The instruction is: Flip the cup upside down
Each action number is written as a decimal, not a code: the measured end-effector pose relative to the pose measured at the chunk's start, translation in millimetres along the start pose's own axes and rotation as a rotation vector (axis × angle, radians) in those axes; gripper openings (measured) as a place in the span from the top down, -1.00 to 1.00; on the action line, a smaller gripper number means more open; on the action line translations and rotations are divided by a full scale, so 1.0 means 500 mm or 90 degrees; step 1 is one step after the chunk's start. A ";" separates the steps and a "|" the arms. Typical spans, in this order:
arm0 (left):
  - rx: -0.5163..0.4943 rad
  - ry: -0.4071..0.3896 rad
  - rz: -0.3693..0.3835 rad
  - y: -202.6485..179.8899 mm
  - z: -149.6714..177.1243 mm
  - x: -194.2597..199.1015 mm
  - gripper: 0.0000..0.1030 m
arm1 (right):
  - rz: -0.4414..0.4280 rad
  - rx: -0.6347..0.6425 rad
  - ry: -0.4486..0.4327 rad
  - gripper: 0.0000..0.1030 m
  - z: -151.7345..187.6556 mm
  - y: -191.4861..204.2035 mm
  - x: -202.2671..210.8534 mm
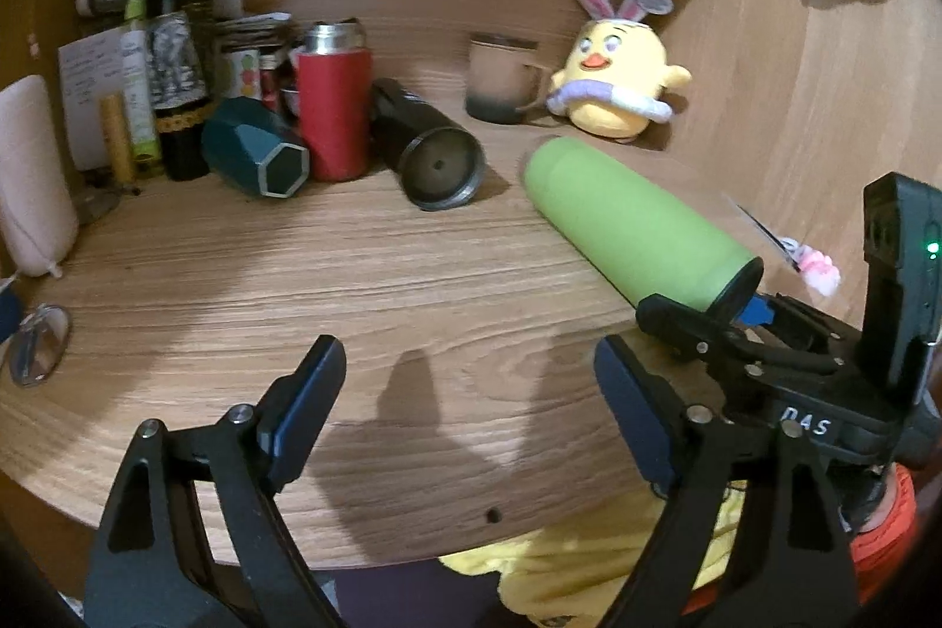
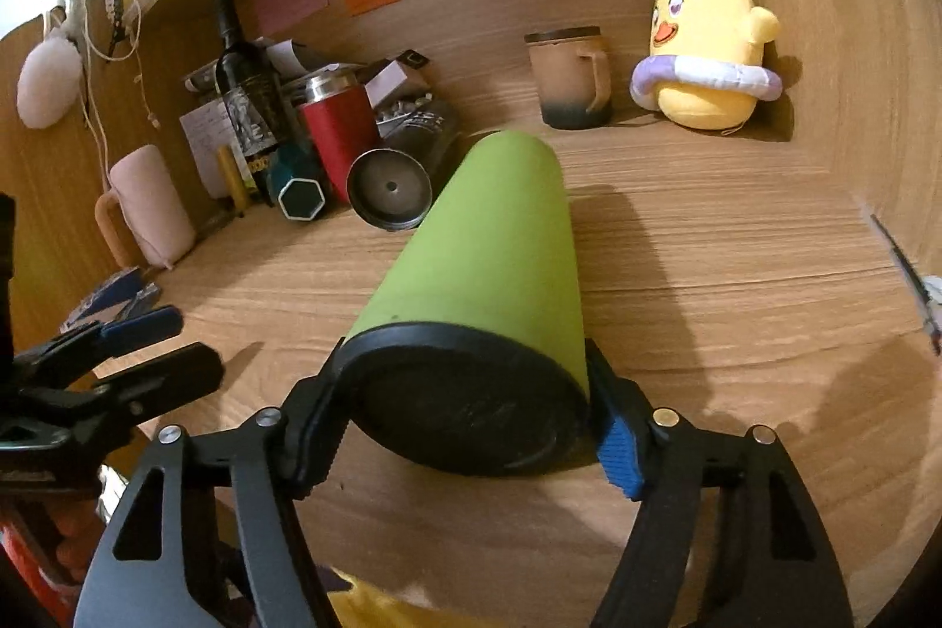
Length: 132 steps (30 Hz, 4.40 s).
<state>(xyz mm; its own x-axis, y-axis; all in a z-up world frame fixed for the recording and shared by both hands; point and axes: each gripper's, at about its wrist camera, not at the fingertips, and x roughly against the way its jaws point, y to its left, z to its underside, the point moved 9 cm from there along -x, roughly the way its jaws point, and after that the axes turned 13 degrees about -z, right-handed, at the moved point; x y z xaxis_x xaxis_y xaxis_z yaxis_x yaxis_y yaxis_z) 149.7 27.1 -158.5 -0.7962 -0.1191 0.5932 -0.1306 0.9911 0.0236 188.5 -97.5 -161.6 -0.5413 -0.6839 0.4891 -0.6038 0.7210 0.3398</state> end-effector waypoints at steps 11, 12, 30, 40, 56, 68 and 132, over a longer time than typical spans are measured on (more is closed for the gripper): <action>-0.070 -0.026 0.027 -0.070 0.006 0.001 -0.46 | -0.028 0.040 -0.028 -0.23 -0.034 0.042 0.103; -0.082 -0.037 0.028 -0.077 0.004 0.006 -0.46 | -0.032 0.047 -0.030 -0.23 -0.039 0.051 0.110; -0.132 -0.116 0.147 -0.143 -0.091 0.031 -0.78 | -0.105 0.148 -0.012 -0.22 -0.162 0.146 0.132; -0.061 -0.079 0.173 -0.106 -0.123 0.007 -0.49 | -0.124 0.182 0.004 -0.23 -0.228 0.174 0.065; -0.018 -0.029 0.171 -0.066 -0.129 -0.033 -0.34 | -0.146 0.203 0.036 -0.22 -0.269 0.191 -0.031; -0.033 -0.046 0.143 -0.062 -0.120 -0.014 -0.35 | -0.162 0.182 0.048 -0.26 -0.244 0.177 -0.043; -0.006 -0.219 -0.007 -0.048 -0.082 0.326 -1.00 | -0.050 0.160 -0.200 -1.00 -0.151 0.190 0.328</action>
<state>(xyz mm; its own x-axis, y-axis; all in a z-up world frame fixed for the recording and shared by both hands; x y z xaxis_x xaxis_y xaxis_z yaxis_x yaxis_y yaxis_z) 47.5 -13.5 -29.3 -0.9478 -0.1403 0.2865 -0.1356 0.9901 0.0364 86.6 -132.6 11.6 -0.6170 -0.7644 0.1871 -0.7533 0.6425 0.1406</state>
